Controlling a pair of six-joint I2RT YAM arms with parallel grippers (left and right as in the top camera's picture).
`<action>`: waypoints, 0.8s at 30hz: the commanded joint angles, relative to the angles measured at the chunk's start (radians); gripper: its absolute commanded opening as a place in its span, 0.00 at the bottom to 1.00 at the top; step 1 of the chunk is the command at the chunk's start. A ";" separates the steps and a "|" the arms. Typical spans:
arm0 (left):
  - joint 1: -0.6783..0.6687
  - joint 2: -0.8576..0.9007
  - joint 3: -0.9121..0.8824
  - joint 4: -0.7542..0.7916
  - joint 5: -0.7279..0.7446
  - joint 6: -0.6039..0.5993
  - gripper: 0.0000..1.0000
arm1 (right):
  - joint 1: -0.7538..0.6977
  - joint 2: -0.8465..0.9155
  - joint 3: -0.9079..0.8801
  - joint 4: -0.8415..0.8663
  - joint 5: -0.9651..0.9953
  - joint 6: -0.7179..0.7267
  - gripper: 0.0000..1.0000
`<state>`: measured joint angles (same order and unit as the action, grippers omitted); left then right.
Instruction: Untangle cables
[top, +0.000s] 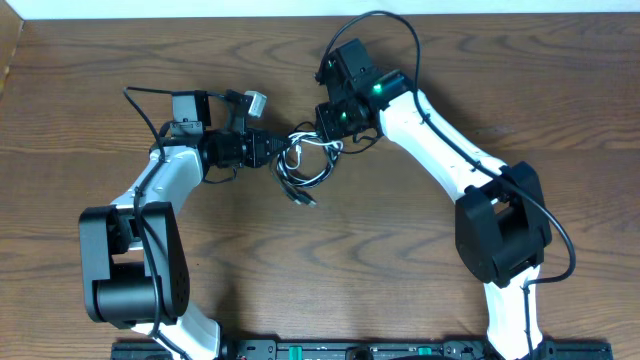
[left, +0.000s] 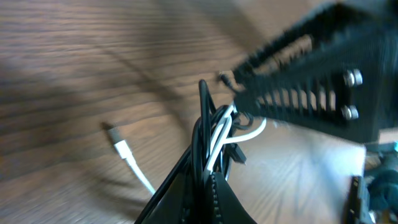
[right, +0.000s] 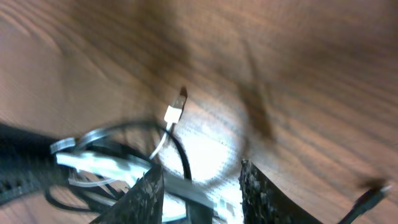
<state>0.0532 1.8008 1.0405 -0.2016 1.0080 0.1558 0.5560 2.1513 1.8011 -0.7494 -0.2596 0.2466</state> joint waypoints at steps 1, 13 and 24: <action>0.002 -0.015 0.004 0.006 -0.073 -0.046 0.09 | 0.019 0.011 -0.044 0.015 -0.031 -0.020 0.36; 0.002 -0.015 0.004 0.006 -0.244 -0.171 0.12 | 0.055 0.011 -0.182 0.175 -0.031 -0.020 0.35; 0.002 -0.015 0.004 0.006 -0.235 -0.177 0.13 | 0.048 0.011 -0.182 0.180 -0.032 -0.050 0.15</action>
<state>0.0540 1.8008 1.0405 -0.1982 0.7849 -0.0078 0.6071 2.1521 1.6253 -0.5701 -0.2817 0.2150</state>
